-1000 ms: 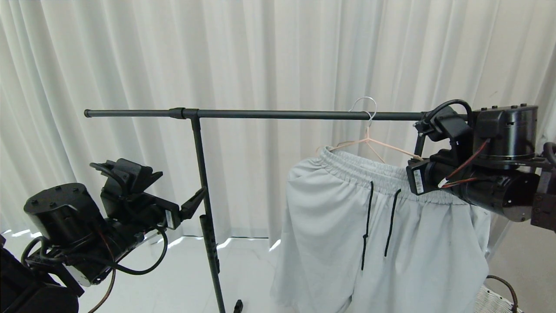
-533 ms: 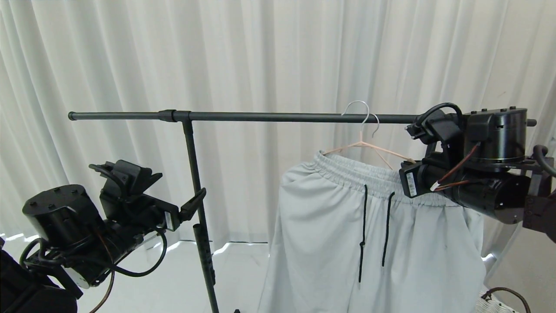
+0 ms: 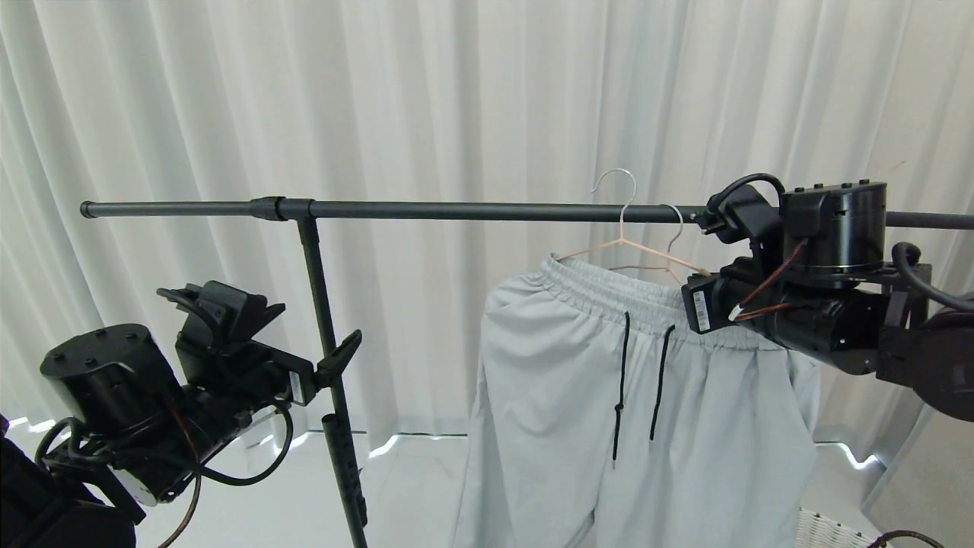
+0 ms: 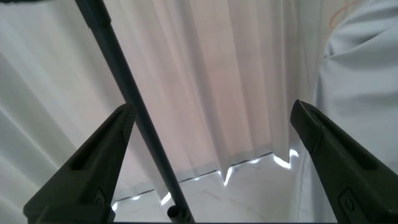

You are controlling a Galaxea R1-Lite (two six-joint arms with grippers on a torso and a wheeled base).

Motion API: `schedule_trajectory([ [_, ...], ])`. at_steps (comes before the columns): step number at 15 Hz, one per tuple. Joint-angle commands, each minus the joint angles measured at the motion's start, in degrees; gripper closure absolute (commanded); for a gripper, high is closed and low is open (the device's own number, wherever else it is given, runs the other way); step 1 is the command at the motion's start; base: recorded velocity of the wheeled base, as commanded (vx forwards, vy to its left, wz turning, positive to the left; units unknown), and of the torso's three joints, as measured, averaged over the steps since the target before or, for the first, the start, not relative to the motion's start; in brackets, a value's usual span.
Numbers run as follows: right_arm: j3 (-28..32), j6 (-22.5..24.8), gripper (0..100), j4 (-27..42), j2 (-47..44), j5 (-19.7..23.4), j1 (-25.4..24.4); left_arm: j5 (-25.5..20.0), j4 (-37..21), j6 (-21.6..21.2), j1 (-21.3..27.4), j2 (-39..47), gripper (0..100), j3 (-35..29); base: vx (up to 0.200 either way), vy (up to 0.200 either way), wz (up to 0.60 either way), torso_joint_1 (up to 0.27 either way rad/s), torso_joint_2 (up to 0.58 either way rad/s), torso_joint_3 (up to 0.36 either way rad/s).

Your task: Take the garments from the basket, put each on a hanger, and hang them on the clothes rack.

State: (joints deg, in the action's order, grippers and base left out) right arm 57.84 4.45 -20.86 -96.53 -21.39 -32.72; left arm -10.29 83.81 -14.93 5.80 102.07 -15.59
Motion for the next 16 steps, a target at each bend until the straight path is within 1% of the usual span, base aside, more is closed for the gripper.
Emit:
schedule_trajectory([
  [1,1.9,-0.3,100,0.1,-2.5,-1.1,0.2,0.0,0.0,0.0,-0.1,-0.1,0,0.1,0.0,0.0,0.0,0.0,0.0,0.0],
  [2,3.1,-0.4,100,0.1,-3.5,-1.9,0.2,0.0,0.0,0.0,-0.1,-0.1,0,0.1,0.0,0.0,0.0,0.0,0.0,0.0],
  [6,5.5,-0.4,100,0.3,-6.9,-2.3,0.4,0.0,0.1,0.0,-0.1,-0.3,0,0.1,0.0,0.0,0.0,0.0,0.0,0.0],
  [8,6.7,-0.4,100,0.3,-8.5,-3.7,0.7,0.0,1.9,0.0,-0.1,0.1,0,0.6,0.0,0.0,0.0,0.0,0.0,0.0],
  [10,7.8,-0.3,100,0.3,-9.1,-4.2,0.8,0.0,2.4,0.0,0.0,0.1,0,0.9,0.0,0.0,0.0,0.0,0.0,0.0],
  [16,8.2,-0.3,100,0.4,-10.6,-4.4,1.2,-0.1,2.4,0.0,0.2,0.1,0,1.1,0.0,0.0,0.0,0.0,0.0,0.0],
])
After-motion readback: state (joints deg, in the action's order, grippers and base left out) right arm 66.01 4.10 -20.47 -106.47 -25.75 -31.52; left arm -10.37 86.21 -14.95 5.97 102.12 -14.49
